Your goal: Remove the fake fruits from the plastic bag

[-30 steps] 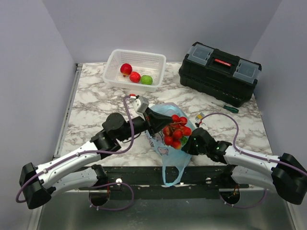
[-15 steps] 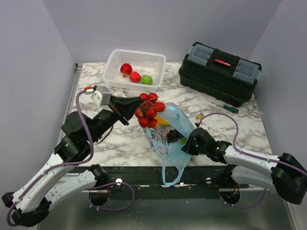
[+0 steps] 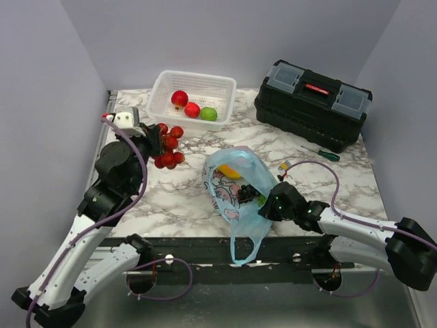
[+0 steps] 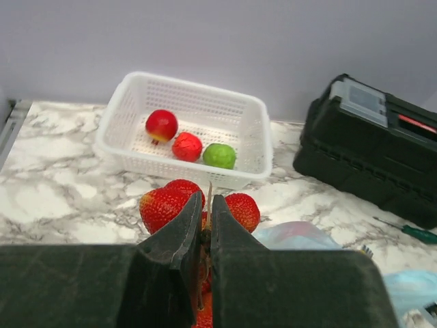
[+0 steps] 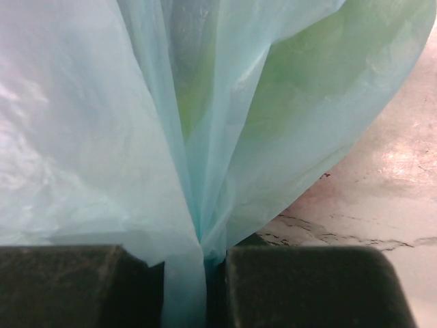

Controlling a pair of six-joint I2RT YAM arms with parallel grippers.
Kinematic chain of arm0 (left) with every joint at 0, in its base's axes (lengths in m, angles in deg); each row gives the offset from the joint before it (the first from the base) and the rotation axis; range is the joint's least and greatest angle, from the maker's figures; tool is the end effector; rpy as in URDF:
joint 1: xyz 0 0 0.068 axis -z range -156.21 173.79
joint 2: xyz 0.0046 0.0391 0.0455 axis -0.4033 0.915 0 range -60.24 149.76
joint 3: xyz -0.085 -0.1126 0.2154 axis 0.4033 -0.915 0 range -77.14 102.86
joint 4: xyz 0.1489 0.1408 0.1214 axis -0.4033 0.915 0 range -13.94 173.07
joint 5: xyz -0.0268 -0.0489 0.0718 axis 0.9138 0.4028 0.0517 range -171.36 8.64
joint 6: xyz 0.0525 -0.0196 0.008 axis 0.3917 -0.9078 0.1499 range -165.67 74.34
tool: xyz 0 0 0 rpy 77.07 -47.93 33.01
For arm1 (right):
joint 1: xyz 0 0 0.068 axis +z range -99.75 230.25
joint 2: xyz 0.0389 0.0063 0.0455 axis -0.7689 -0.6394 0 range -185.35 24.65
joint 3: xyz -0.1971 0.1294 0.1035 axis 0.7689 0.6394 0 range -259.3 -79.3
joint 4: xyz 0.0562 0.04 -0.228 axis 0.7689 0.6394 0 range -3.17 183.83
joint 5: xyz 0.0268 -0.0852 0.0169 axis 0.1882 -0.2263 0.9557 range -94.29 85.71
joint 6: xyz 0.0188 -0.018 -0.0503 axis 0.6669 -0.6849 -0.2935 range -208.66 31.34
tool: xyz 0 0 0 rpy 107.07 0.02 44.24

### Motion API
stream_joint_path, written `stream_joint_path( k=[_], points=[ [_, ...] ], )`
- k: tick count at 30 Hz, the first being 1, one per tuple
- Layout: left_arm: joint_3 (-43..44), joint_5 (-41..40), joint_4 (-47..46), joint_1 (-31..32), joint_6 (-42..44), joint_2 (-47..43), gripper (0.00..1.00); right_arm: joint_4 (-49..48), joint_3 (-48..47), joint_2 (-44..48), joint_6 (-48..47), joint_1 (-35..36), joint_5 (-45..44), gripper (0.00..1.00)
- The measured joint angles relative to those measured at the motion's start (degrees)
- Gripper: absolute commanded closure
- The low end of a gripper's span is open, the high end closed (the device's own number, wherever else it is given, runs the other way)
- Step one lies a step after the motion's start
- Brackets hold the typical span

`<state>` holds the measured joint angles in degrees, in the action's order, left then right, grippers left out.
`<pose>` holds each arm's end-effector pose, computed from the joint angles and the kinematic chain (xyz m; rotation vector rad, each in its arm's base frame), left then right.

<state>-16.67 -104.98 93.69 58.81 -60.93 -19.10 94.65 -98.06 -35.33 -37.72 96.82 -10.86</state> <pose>0.1164 -0.0622 0.4095 -0.0617 1.5545 -0.3779 0.1238 0.1242 0.1429 0.1501 2.5156 0.6122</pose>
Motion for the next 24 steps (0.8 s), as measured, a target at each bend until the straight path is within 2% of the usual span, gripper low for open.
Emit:
stream_joint_path(
  k=[6,12,17,24],
  points=[
    [-1.0,1.0,-3.3,-10.3,-9.6,8.4,1.0,0.0,0.0,0.1,0.0,0.0,0.0,0.86],
    [-2.5,5.4,-11.9,-18.5,-22.8,17.8,1.0,0.1,0.0,0.3,0.0,0.0,0.0,0.86],
    [0.4,8.0,-19.7,-20.2,-26.8,27.6,1.0,0.0,0.1,0.4,0.0,0.0,0.0,0.86],
    [12.8,16.3,-31.9,-21.9,-29.0,43.6,1.0,0.0,0.1,0.1,0.0,0.0,0.0,0.86]
  ],
)
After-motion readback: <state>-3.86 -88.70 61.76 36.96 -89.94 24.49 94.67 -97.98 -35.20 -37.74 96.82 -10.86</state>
